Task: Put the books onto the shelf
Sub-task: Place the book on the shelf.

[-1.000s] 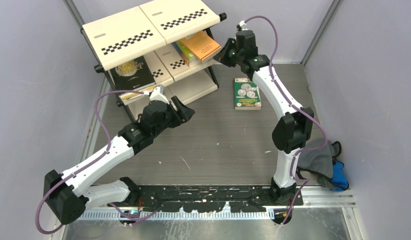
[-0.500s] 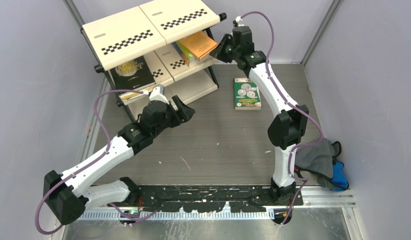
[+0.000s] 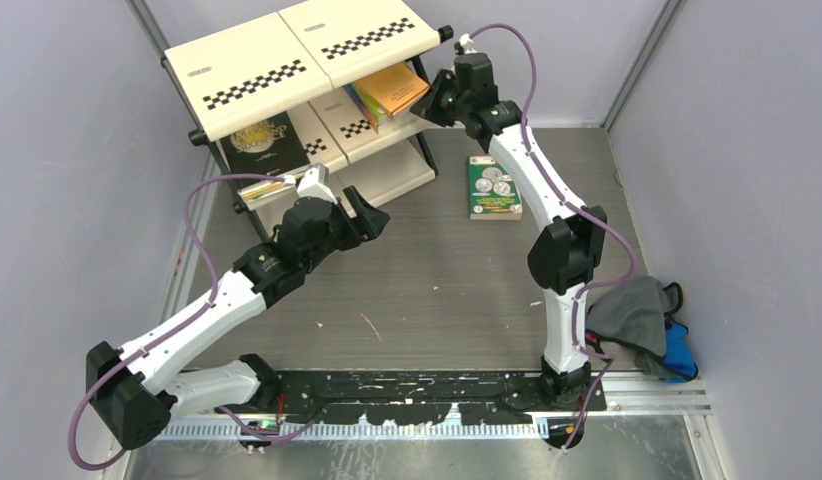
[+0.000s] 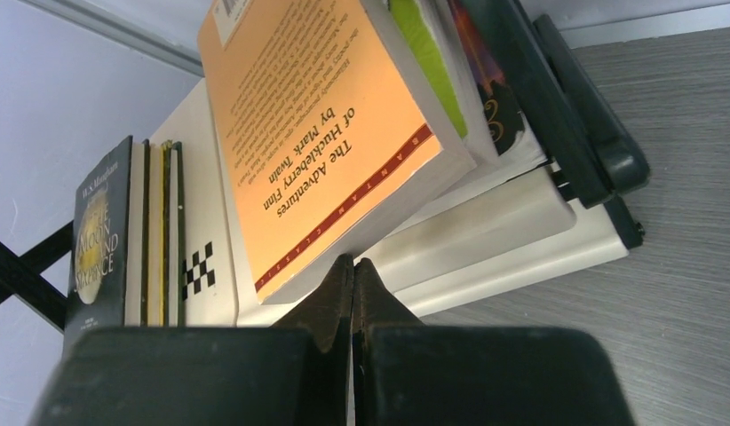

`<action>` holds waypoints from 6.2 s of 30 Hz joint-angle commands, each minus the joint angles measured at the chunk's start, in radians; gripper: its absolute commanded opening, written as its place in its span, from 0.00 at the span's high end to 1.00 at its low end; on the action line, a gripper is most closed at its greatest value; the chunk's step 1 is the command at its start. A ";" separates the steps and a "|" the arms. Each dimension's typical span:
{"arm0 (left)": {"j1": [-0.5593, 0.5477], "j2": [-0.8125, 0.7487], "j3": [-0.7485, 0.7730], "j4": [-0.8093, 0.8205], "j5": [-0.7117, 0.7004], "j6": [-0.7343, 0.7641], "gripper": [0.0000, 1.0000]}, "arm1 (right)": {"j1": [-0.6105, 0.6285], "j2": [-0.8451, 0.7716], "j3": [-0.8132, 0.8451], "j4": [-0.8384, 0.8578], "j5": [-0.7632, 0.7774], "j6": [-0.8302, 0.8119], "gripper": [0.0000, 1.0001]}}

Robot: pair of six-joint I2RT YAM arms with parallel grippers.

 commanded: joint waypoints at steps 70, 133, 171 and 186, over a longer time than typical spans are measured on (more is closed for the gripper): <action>0.012 0.039 0.066 0.037 -0.006 0.065 0.26 | 0.089 -0.033 0.088 -0.024 -0.006 -0.078 0.99; 0.064 -0.011 0.033 0.017 0.024 0.101 0.26 | 0.111 0.071 0.228 -0.030 -0.029 -0.071 0.99; 0.071 -0.026 0.025 -0.006 0.035 0.102 0.26 | 0.119 -0.090 -0.085 0.183 0.098 -0.135 0.99; 0.071 -0.046 0.012 -0.016 0.027 0.132 0.26 | 0.129 -0.067 -0.112 0.250 0.101 -0.112 0.99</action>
